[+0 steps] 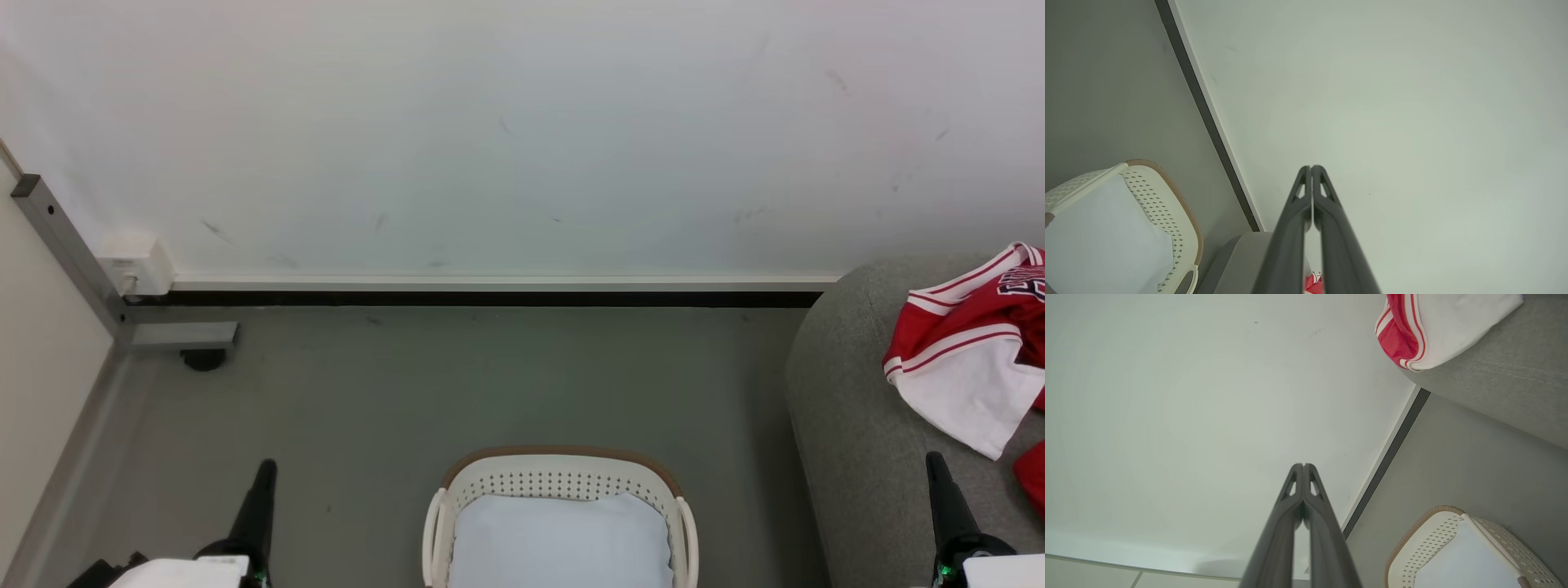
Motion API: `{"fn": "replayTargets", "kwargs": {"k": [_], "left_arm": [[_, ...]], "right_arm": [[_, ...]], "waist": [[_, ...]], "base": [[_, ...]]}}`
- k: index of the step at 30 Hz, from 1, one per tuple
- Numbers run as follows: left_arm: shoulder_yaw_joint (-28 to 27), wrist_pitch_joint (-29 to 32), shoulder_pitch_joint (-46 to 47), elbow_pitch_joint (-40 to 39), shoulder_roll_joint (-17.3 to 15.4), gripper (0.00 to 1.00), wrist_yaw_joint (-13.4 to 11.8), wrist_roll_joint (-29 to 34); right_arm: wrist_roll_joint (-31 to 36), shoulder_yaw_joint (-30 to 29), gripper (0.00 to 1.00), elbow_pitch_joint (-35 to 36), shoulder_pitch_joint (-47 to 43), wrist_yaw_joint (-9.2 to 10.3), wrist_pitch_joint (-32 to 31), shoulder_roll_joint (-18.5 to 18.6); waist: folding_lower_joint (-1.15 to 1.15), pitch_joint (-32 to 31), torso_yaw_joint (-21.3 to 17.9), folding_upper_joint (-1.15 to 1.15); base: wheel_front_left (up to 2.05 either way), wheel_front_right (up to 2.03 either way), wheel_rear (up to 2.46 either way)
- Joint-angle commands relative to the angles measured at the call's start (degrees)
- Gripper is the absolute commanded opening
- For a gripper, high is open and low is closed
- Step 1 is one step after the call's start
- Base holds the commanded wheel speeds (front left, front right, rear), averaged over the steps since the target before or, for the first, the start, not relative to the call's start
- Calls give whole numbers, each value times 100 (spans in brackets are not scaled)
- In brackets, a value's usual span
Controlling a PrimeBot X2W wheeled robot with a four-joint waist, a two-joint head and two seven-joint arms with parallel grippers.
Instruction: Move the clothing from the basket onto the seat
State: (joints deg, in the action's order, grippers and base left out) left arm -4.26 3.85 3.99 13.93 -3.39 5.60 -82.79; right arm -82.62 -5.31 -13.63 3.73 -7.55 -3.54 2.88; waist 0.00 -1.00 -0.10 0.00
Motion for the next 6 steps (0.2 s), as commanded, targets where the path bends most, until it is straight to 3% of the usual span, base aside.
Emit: {"fn": "replayTargets", "kwargs": {"k": [1,6], "left_arm": [[-51,48,96,-13,2,0,55,-123],[-87,89,131,-7,10,0,84,-304]], "right_arm": [[-147,-22,0,2,124,9,-46,39],[-303,-38,0,-8,146,10,-89,39]], "waist": [[0,9,1,0],[0,27,3,0]], "base": [[0,0,0],[0,0,0]]}}
